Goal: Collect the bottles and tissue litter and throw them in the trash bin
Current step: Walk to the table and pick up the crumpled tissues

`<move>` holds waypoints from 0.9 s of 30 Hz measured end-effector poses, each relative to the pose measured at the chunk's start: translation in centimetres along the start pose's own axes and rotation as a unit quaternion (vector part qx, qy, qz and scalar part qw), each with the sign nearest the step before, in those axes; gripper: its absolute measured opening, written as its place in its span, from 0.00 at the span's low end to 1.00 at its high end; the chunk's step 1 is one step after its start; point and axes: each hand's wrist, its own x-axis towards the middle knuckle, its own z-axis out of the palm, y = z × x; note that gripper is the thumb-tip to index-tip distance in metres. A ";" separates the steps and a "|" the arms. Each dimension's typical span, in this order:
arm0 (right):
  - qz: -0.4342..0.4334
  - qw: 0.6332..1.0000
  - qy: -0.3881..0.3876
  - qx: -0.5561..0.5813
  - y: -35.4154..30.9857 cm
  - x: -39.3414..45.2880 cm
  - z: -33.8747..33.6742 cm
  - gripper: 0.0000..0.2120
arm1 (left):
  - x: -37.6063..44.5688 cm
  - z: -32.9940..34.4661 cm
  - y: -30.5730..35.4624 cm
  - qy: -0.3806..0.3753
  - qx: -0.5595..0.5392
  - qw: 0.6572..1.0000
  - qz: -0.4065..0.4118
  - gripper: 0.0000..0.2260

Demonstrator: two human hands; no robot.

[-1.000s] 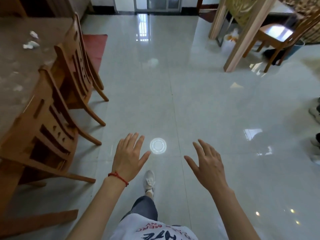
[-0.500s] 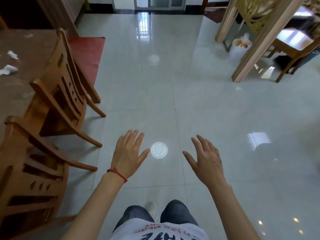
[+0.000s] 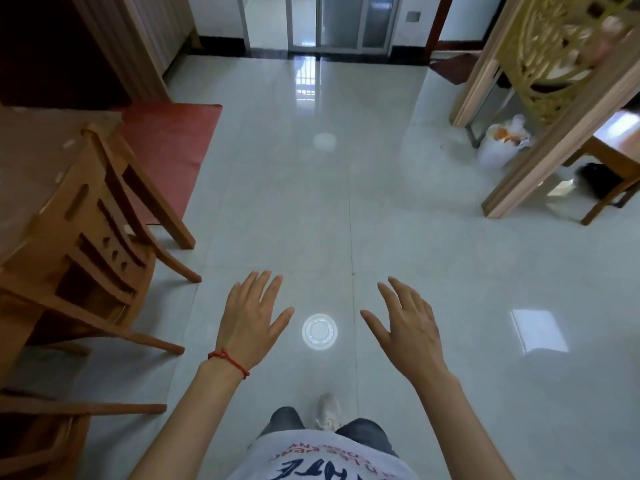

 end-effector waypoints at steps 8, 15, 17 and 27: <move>-0.013 1.000 -0.009 0.004 2.7 13.2 0.0 0.33 | 12.7 -1.4 0.3 0.012 -0.012 1.000 -0.013 0.34; -0.017 1.000 -0.013 0.011 3.1 25.3 1.7 0.35 | 24.6 -2.1 -2.1 -0.001 -0.011 1.000 -0.015 0.33; -0.021 1.000 -0.015 0.011 2.7 29.0 1.8 0.35 | 27.9 -2.8 -3.0 -0.003 -0.011 1.000 -0.018 0.34; -0.054 0.999 -0.008 0.007 1.0 43.9 2.0 0.33 | 40.2 -6.1 -6.8 0.018 -0.010 0.998 -0.055 0.34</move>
